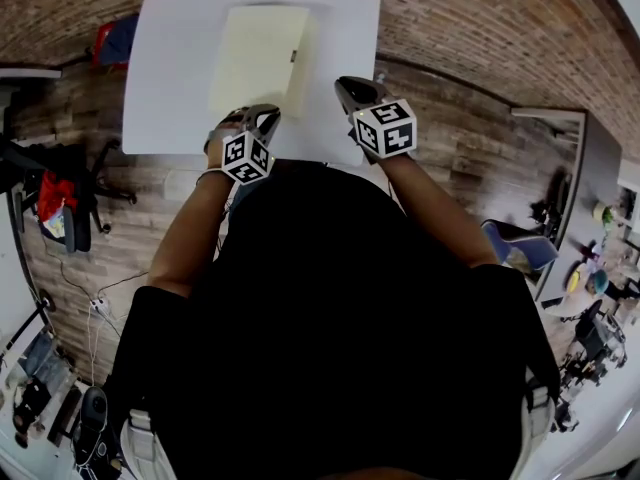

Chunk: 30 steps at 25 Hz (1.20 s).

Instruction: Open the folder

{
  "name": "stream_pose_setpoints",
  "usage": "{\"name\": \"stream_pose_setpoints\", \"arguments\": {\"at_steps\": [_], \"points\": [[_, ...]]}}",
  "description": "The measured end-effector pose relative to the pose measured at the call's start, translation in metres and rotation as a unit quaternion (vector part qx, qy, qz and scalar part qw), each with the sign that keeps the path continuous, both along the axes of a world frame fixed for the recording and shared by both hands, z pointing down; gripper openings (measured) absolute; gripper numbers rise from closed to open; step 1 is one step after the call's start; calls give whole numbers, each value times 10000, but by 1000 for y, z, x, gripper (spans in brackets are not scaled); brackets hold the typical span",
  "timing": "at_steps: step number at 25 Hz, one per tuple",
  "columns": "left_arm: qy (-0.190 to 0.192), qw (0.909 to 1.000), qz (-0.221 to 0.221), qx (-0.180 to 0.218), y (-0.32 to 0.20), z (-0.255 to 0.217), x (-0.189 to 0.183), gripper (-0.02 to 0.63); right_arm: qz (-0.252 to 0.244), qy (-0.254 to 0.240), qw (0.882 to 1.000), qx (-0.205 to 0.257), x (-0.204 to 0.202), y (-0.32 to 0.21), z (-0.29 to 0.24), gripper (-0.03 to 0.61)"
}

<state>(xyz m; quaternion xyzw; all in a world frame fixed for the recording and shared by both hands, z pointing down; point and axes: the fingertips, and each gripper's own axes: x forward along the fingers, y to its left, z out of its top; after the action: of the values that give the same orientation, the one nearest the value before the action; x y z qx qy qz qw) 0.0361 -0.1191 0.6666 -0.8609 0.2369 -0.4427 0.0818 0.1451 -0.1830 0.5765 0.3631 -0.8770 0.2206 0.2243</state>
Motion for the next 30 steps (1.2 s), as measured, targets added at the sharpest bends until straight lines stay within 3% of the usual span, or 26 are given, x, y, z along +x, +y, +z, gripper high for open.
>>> {"name": "stream_pose_setpoints", "arguments": {"at_steps": [15, 30], "points": [[397, 9973, -574, 235, -1, -35, -37, 34, -202, 0, 9997, 98, -23, 6, -4, 49], [894, 9886, -1172, 310, -8, -62, -74, 32, -266, 168, 9995, 74, -32, 3, 6, 49]]}}
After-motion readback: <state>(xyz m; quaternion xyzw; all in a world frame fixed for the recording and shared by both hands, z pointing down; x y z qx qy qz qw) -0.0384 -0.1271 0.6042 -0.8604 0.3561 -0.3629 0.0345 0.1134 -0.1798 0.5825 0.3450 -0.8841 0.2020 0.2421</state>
